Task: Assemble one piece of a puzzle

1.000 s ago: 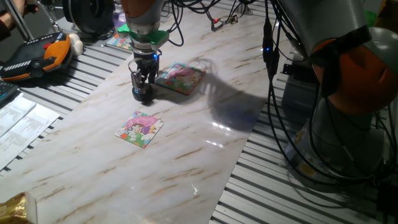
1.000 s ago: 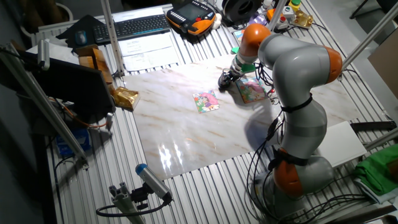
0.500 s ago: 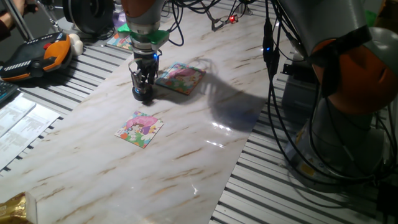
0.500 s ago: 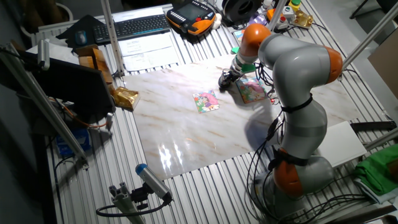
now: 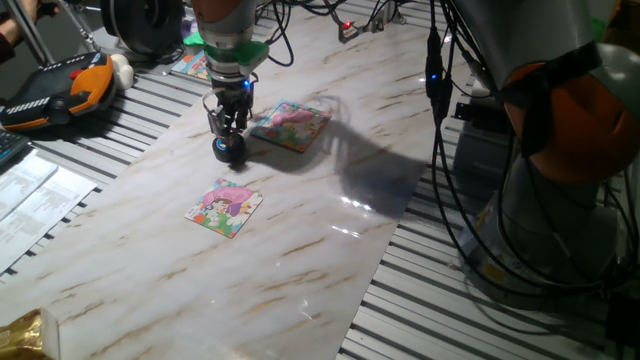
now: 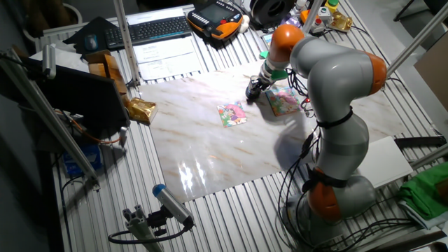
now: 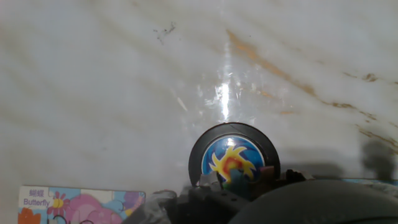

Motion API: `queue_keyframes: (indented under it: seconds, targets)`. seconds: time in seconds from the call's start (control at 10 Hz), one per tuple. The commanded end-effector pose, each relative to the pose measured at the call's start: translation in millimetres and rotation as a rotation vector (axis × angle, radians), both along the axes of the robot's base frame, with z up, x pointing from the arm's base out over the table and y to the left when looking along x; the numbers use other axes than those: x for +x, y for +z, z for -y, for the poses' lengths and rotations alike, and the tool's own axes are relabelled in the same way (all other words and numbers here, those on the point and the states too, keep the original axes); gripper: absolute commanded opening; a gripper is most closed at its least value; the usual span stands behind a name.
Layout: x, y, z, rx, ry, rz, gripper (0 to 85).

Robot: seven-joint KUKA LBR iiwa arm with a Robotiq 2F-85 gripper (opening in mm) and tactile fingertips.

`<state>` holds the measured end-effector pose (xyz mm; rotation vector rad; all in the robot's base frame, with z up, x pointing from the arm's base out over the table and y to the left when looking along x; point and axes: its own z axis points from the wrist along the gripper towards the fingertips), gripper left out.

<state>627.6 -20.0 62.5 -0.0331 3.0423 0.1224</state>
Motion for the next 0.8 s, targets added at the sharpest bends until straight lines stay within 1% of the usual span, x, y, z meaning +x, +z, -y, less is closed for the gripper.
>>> queue_keyframes:
  seconds: [0.0, 0.2, 0.3, 0.5, 0.7]
  targets:
    - [-0.7, 4.6, -3.9, -0.009, -0.003, -0.001, 56.3]
    - [-3.9, 14.1, -15.5, -0.021, -0.011, -0.009, 56.3]
    - [-5.8, 17.2, -21.9, -0.03, -0.011, -0.009, 56.3]
    - [-9.5, 19.5, -35.1, -0.039, -0.011, -0.003, 56.3]
    - [-11.2, 23.7, -44.6, -0.046, -0.012, -0.007, 56.3]
